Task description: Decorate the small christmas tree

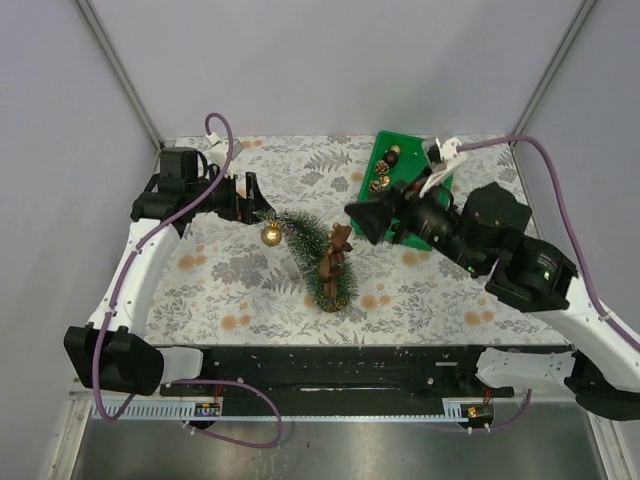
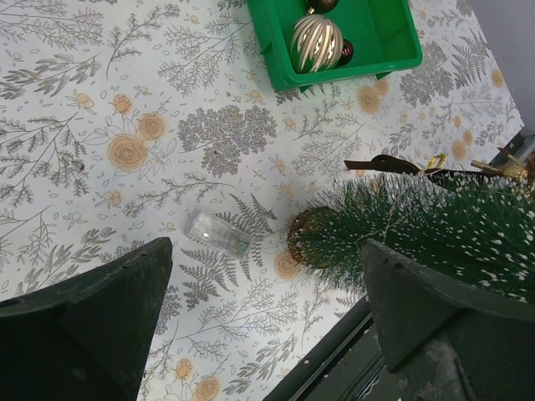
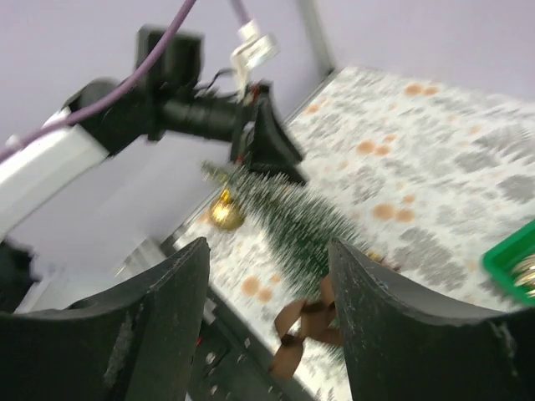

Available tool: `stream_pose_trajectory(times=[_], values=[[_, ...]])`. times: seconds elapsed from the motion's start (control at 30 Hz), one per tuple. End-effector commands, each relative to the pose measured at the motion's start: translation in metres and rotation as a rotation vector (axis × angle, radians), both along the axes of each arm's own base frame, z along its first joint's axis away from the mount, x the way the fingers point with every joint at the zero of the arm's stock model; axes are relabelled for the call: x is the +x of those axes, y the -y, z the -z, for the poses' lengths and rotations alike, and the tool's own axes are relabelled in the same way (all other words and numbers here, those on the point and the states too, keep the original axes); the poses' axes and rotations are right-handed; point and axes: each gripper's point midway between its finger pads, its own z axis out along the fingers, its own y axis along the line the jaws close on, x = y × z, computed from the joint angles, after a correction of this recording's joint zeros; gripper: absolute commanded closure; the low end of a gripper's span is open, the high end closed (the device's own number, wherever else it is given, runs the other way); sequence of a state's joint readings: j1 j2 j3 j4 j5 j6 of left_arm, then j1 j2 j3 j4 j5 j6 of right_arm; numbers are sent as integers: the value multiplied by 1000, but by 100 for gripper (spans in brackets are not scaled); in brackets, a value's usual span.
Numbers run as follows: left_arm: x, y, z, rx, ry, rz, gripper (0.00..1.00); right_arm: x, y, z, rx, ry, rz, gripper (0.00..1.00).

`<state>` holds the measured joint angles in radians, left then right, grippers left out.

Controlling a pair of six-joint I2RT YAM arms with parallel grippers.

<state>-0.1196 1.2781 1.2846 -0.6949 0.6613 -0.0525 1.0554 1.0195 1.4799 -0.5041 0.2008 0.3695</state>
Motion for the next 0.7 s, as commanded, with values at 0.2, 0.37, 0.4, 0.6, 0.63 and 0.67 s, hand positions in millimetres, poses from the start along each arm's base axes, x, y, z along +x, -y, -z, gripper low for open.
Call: stream_pose_trajectory(times=[0.2, 0.37, 0.4, 0.6, 0.63, 0.67], values=[[7, -17, -17, 32, 81, -38, 1, 222, 65, 48, -153, -118, 461, 35], [8, -22, -11, 66, 95, -41, 1, 331, 105, 139, -192, -303, 585, 32], [9, -22, -11, 71, 98, -41, 1, 349, 114, 163, -213, -346, 609, 30], [9, -25, -1, 86, 80, -39, 1, 407, 122, 257, -259, -546, 572, 25], [9, -26, 0, 88, 79, -39, 1, 410, 120, 265, -266, -560, 560, 24], [9, -26, 3, 93, 75, -38, 1, 412, 119, 276, -274, -579, 555, 24]])
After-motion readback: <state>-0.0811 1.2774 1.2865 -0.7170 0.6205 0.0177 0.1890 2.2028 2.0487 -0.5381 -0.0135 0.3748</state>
